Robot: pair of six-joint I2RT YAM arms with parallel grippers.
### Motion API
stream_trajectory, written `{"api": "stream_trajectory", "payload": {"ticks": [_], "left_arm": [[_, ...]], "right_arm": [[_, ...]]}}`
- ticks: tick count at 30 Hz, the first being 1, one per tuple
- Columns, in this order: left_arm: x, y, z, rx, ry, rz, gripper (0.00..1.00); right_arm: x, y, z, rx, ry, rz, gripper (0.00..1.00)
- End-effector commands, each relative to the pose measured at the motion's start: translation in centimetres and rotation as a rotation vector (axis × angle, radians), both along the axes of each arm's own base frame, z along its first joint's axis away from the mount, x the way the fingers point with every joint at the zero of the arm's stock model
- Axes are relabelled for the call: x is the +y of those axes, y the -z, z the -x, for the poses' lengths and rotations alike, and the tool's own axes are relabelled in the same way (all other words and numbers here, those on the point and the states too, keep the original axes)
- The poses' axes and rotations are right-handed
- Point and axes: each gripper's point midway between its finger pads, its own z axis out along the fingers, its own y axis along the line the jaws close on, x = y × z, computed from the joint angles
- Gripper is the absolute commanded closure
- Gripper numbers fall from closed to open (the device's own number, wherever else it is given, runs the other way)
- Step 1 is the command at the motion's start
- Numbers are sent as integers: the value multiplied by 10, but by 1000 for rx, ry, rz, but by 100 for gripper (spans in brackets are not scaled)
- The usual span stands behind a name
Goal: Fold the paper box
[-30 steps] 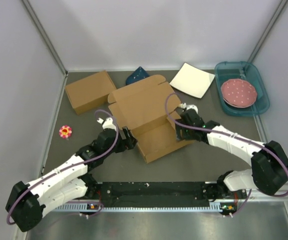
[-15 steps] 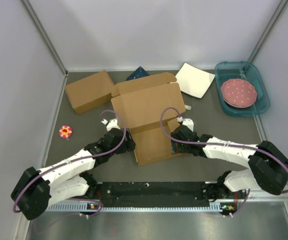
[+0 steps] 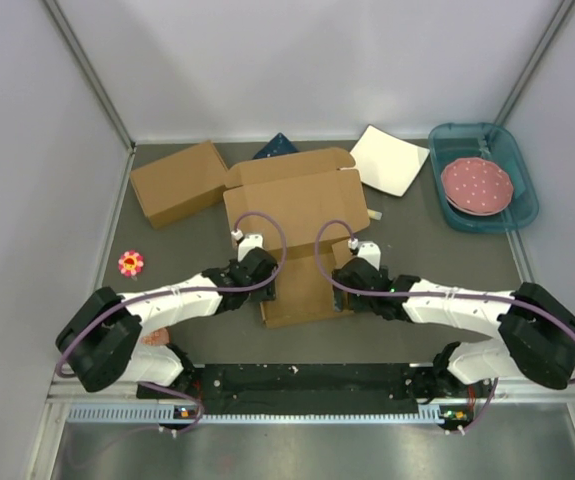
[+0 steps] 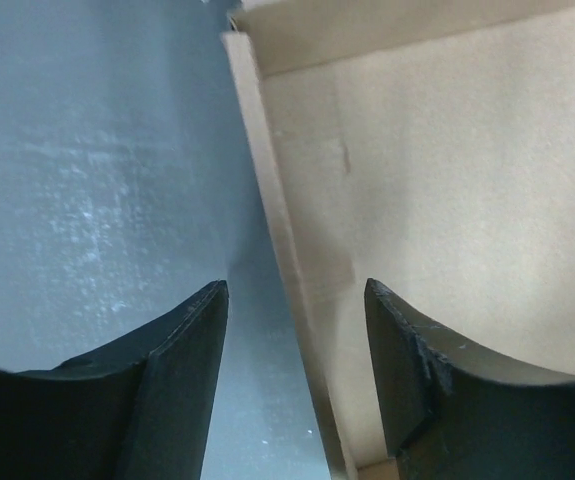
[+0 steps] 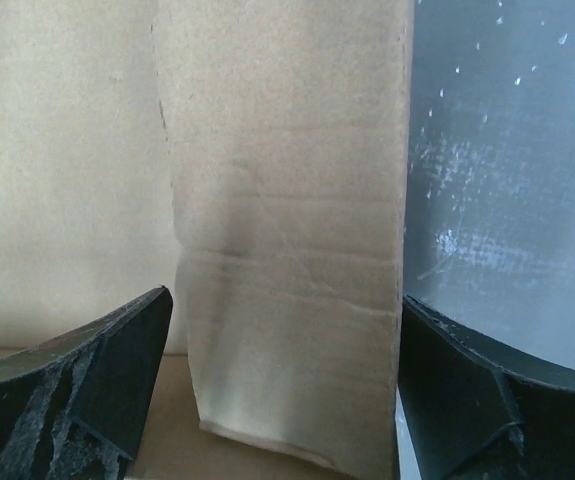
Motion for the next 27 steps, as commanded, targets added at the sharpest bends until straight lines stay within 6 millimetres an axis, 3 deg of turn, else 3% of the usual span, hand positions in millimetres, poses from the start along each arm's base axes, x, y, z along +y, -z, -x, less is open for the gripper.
{"api": "stream_trajectory", "payload": {"ticks": [1, 7, 11, 13, 22, 27], "left_arm": [[12, -13, -17, -69, -5, -116, 41], [22, -14, -21, -105, -3, -170, 55], [22, -13, -22, -127, 8, -180, 68], [23, -11, -21, -128, 11, -187, 69], [18, -5, -16, -122, 11, -175, 73], [18, -5, -13, -128, 1, -150, 75]], "right_arm": [[10, -35, -4, -56, -26, -46, 11], [7, -96, -28, -193, -35, -52, 3], [-5, -110, -49, -216, -18, -38, 2], [-8, -112, -60, -216, -24, -28, 2], [8, -73, -77, -109, -111, 76, 10], [-2, -46, -73, -40, -113, 168, 30]]}}
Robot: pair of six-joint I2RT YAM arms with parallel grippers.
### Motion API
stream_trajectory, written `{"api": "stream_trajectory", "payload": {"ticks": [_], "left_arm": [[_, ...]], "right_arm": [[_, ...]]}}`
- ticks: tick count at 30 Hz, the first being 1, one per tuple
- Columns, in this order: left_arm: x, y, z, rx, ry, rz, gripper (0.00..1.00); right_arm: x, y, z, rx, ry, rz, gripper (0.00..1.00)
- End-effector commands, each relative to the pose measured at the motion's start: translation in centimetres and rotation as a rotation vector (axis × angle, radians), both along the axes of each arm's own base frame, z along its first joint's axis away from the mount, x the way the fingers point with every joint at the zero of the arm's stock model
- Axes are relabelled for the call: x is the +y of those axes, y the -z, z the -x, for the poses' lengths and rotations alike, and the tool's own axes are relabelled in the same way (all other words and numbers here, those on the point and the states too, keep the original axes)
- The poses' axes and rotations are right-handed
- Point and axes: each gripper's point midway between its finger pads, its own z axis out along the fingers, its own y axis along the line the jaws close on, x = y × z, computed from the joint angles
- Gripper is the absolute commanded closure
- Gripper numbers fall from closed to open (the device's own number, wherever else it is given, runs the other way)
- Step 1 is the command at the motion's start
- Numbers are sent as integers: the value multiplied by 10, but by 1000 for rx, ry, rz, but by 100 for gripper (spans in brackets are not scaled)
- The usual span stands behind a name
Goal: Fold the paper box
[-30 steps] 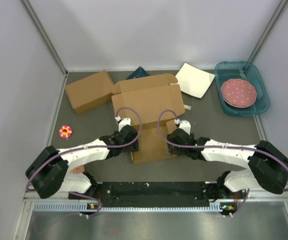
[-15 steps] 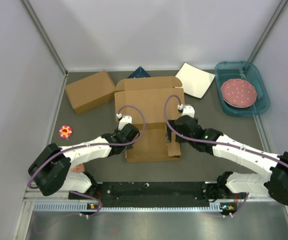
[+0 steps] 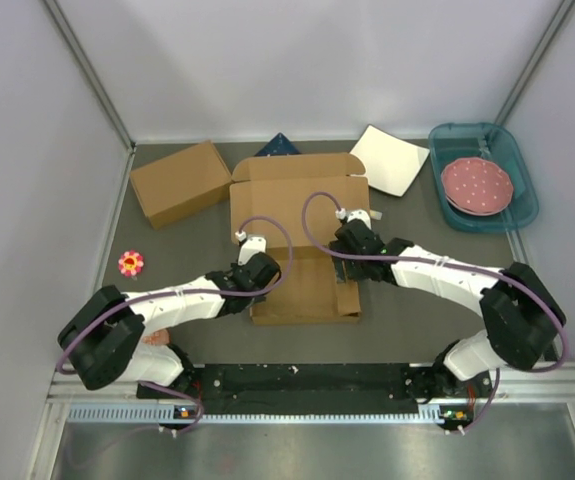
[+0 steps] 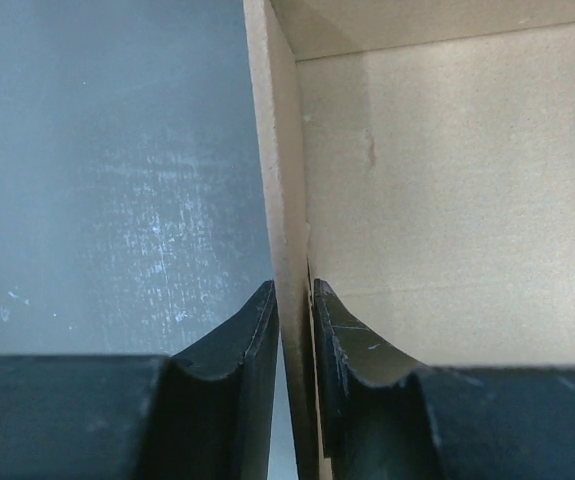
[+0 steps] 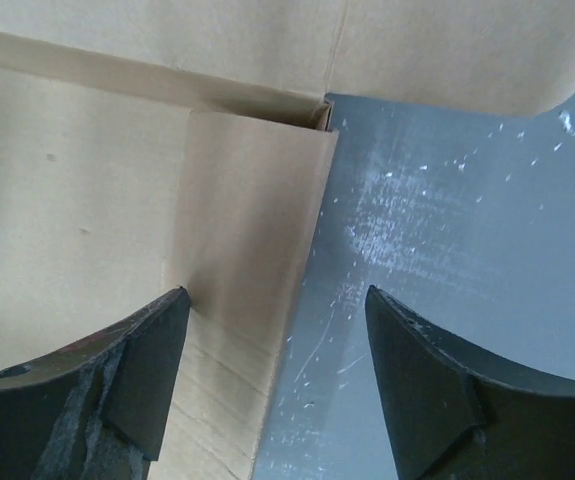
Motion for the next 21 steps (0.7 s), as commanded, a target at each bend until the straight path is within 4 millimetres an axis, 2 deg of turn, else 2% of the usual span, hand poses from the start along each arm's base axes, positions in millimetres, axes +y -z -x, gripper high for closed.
{"api": "stream_trajectory", "payload": {"ticks": [1, 8, 10, 15, 17, 19, 21], "left_arm": [[-2, -6, -3, -47, -20, 45, 75], [-4, -1, -1, -45, -28, 75, 76], [-4, 0, 0, -44, -28, 76, 77], [-4, 1, 0, -50, -35, 85, 78], [-4, 0, 0, -53, -39, 89, 79], [-4, -1, -1, -57, -43, 95, 80], [-3, 0, 0, -58, -46, 100, 81]], "right_arm": [[2, -2, -8, 2, -17, 40, 35], [-5, 22, -5, 50, -31, 116, 50], [-7, 30, -6, 60, -33, 146, 60], [-12, 32, -8, 48, -31, 194, 76], [-17, 34, -7, 54, -28, 236, 85], [-22, 35, -7, 45, -24, 283, 100], [-23, 41, -4, 61, -23, 307, 100]]}}
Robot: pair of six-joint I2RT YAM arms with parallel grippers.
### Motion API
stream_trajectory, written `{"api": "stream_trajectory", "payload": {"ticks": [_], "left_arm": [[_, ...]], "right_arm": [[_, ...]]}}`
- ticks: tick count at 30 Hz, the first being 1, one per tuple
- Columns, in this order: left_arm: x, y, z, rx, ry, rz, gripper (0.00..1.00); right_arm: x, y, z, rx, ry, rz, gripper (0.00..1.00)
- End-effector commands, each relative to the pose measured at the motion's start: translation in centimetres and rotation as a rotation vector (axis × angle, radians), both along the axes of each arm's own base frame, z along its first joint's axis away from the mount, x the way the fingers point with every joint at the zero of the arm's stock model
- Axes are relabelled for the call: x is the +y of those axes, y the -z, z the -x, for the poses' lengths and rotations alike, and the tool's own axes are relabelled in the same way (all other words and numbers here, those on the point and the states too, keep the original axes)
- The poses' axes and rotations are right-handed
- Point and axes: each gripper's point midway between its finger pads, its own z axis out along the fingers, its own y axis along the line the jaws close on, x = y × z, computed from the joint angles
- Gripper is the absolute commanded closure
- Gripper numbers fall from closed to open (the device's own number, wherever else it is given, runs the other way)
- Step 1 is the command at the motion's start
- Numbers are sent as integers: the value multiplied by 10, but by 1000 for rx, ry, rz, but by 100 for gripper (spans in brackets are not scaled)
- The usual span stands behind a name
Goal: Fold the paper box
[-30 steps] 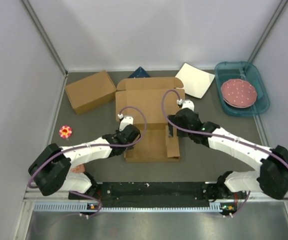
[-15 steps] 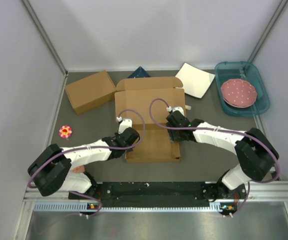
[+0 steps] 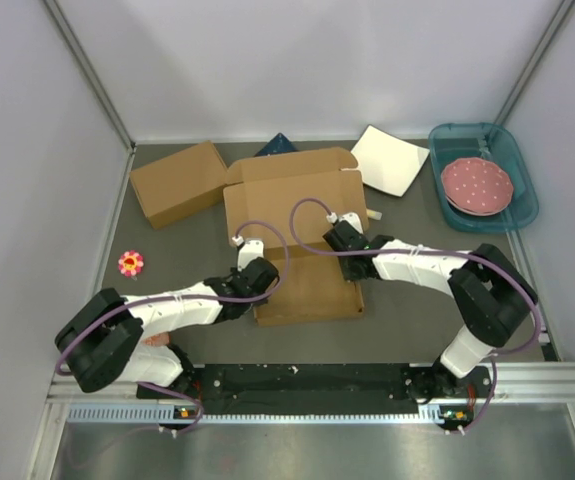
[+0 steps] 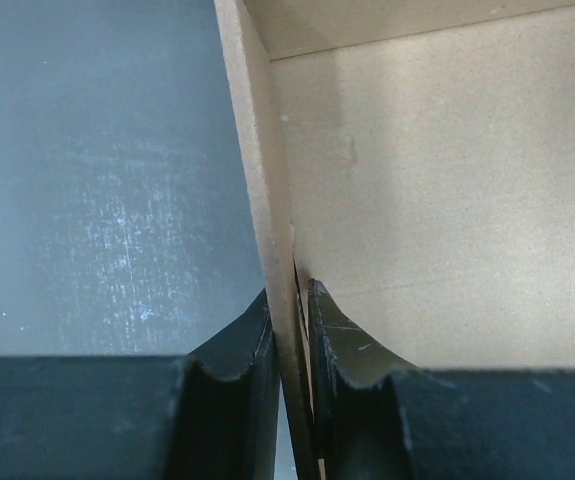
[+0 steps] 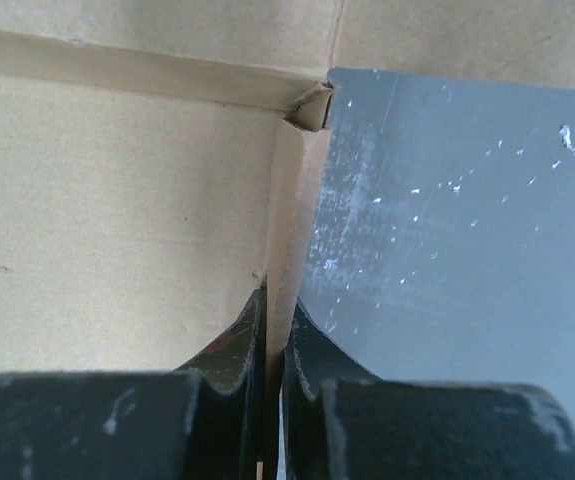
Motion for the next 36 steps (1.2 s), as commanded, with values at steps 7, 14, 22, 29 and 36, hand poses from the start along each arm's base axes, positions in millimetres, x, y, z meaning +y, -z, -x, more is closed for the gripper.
{"api": "stream_trajectory", "payload": {"ticks": [7, 14, 22, 29, 36], "left_arm": [[6, -6, -2, -46, -28, 20, 83], [5, -5, -4, -48, -26, 16, 83], [5, -4, -3, -46, -23, 9, 85], [6, -8, -3, -55, -27, 20, 85], [7, -8, -1, -56, -36, 30, 85]], "right_arm": [[-11, 1, 4, -7, 15, 115, 88], [8, -42, -16, -94, 39, 26, 48], [24, -65, -32, -132, 32, -20, 45], [14, -31, -27, -49, 21, 68, 52], [0, -7, -10, 29, 18, 124, 68]]}}
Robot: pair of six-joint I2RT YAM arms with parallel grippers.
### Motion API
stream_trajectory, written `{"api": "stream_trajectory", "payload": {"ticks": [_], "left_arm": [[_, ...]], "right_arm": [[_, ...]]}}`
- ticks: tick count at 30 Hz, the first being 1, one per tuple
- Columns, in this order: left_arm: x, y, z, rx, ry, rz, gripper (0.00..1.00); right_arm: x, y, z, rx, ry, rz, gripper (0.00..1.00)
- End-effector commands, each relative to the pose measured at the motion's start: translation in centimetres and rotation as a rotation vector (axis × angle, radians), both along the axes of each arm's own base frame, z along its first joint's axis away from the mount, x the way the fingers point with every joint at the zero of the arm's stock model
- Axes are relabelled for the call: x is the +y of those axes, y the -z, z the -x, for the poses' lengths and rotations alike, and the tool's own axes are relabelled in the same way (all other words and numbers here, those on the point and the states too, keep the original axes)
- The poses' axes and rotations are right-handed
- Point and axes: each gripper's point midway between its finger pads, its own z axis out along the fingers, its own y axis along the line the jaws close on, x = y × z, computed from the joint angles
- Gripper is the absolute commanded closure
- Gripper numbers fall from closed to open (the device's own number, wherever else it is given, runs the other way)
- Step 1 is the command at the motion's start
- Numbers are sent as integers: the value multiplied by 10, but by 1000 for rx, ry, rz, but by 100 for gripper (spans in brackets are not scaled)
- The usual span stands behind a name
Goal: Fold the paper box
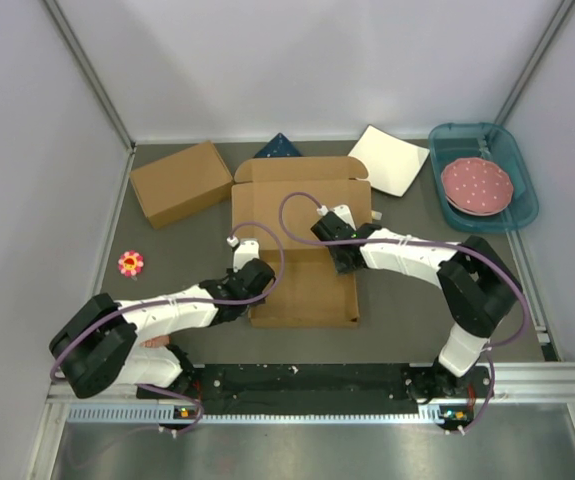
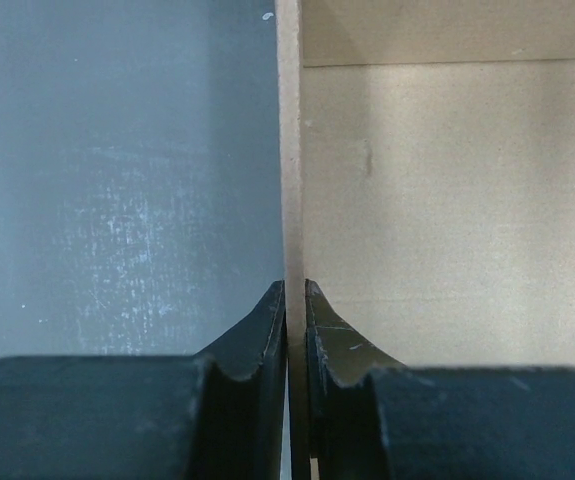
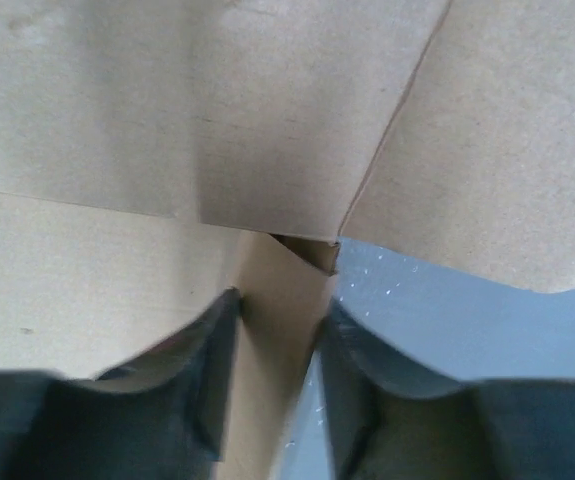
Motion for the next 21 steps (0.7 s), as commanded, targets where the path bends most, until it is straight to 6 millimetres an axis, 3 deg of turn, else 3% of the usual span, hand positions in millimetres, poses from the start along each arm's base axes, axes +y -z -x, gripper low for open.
{"api": "stream_trajectory", "payload": {"ticks": [1, 8, 11, 15, 20, 21], "left_arm": [[4, -4, -2, -29, -17, 5, 85], [3, -3, -1, -29, -23, 14, 86], [3, -4, -1, -34, -27, 18, 87], [3, -4, 0, -33, -32, 24, 87], [2, -5, 0, -39, -39, 33, 88], [1, -6, 0, -40, -42, 39, 88]], "right_arm": [[-13, 14, 9, 49, 11, 43, 73], [-25, 34, 19, 96, 15, 93, 83], [-29, 43, 26, 123, 17, 103, 100], [-37, 48, 30, 124, 36, 121, 100], [-35, 40, 29, 102, 54, 98, 99], [-34, 38, 29, 101, 53, 92, 90]]}}
